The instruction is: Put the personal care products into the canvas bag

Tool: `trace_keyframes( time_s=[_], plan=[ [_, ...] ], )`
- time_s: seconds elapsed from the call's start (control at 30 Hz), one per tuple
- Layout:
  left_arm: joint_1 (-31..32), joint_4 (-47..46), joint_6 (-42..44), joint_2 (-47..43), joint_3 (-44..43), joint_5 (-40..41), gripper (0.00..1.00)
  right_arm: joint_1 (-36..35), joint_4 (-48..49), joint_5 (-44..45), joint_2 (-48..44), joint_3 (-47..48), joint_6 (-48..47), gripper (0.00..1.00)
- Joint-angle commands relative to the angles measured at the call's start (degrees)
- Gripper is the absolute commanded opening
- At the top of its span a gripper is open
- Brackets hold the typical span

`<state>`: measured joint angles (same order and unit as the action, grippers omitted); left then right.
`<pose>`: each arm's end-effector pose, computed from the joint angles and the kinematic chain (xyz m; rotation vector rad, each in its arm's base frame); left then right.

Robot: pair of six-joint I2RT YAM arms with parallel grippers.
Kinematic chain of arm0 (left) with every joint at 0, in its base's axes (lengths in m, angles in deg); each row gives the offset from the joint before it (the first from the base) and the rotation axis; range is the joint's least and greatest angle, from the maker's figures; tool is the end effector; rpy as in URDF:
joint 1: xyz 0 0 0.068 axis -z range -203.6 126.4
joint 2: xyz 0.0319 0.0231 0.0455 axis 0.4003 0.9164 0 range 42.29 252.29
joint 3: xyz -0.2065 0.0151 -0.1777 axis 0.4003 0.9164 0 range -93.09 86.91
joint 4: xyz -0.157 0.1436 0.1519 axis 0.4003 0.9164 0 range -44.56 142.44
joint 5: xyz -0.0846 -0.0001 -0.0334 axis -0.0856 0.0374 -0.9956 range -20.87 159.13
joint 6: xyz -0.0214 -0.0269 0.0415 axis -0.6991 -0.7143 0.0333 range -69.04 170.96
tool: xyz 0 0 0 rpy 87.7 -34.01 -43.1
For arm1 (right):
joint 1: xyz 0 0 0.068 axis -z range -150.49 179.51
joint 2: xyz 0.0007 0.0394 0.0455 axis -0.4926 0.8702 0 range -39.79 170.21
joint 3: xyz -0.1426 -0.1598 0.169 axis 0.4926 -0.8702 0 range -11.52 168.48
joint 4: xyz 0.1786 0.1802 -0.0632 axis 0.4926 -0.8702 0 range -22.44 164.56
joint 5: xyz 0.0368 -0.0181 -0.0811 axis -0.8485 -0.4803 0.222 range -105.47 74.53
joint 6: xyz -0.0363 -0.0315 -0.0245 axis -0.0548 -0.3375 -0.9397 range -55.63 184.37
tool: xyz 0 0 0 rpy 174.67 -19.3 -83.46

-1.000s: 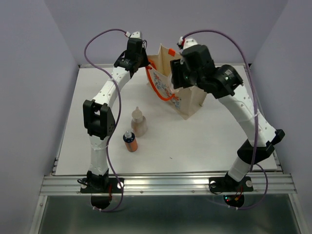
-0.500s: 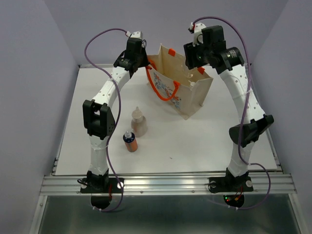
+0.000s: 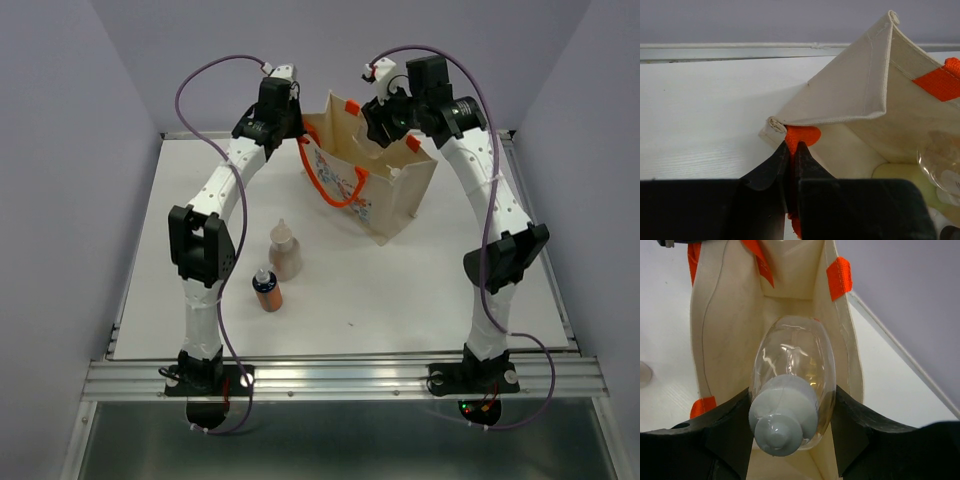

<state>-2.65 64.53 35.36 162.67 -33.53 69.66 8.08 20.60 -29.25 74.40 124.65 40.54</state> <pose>0.4689 -0.1792 0.3659 0.0835 1.9236 -0.4219 0.3926 0.1633 0.4442 -0.9446 1.8975 0.2310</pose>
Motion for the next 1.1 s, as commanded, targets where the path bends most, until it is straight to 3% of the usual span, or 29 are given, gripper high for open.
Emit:
trace_keyframes(
  time_s=[0.0,0.3,0.5,0.83,1.07],
  plan=[
    [0.32,-0.72,3.02,-5.06,0.73,-1.94,0.00,0.60,14.75,-3.18,0.06,1.72,-3.32,0.01],
    [0.32,-0.99,4.70,-4.45,0.65,-1.85,0.00,0.60,17.74,-2.30,6.22,2.51,-3.23,0.01],
    [0.23,-1.25,4.52,-3.75,-0.23,-1.85,0.00,1.74,17.30,-8.54,7.71,-1.08,-6.13,0.01],
    [0.14,-1.69,4.78,-3.57,-0.85,-1.77,0.00,4.73,13.62,-14.51,14.21,0.76,-6.84,0.01],
    [0.14,-1.69,4.78,-3.13,-1.11,-1.85,0.00,4.73,12.03,-13.90,15.45,0.32,-7.89,0.03]
  ],
)
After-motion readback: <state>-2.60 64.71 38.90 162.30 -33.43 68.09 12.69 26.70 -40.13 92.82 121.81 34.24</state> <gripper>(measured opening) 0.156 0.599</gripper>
